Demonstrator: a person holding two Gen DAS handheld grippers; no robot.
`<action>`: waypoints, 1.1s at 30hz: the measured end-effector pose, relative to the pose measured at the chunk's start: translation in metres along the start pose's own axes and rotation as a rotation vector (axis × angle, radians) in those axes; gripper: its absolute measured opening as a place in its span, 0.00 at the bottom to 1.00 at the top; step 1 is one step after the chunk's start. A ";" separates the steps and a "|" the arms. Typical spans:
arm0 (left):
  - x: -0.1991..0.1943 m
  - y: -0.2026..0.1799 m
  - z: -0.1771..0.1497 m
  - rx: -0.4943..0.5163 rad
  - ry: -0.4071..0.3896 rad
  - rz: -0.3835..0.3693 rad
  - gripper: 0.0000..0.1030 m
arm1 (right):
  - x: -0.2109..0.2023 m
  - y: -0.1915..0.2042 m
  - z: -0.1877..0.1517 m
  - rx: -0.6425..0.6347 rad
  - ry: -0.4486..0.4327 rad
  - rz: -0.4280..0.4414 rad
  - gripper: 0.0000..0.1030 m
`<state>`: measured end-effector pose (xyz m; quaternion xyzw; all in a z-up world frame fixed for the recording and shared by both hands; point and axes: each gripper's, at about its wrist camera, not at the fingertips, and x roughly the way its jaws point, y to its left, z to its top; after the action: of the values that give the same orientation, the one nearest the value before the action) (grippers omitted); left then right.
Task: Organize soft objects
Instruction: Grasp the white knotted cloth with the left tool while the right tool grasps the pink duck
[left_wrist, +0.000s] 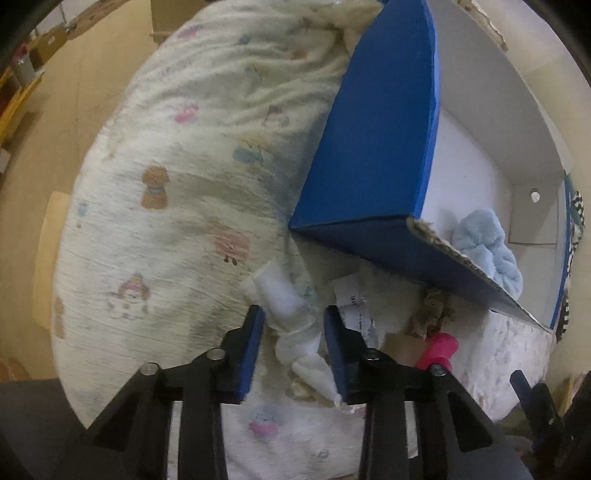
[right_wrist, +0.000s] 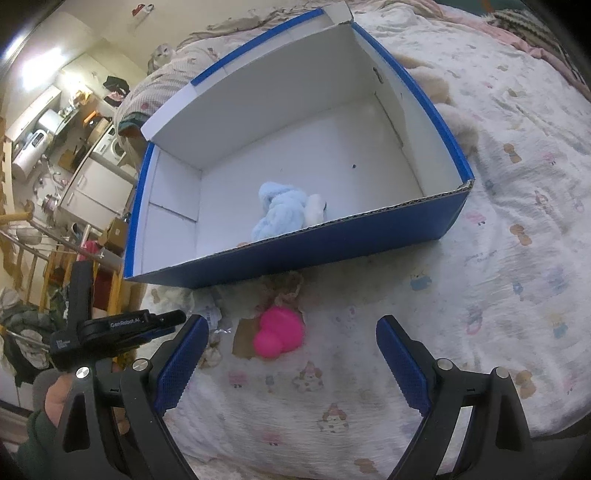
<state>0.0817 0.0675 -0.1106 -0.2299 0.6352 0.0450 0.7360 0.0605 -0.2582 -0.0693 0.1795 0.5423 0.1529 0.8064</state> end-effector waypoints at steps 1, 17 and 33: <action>0.002 -0.001 0.000 -0.001 0.008 -0.003 0.27 | 0.001 0.000 0.000 0.000 0.002 -0.002 0.95; -0.017 -0.014 -0.016 0.078 -0.034 0.079 0.22 | 0.016 0.002 0.002 -0.003 0.051 -0.004 0.95; -0.049 -0.011 -0.033 0.176 -0.105 0.093 0.22 | 0.076 0.005 -0.003 0.064 0.233 0.056 0.85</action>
<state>0.0465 0.0559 -0.0635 -0.1318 0.6074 0.0351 0.7826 0.0852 -0.2193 -0.1306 0.2011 0.6317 0.1779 0.7272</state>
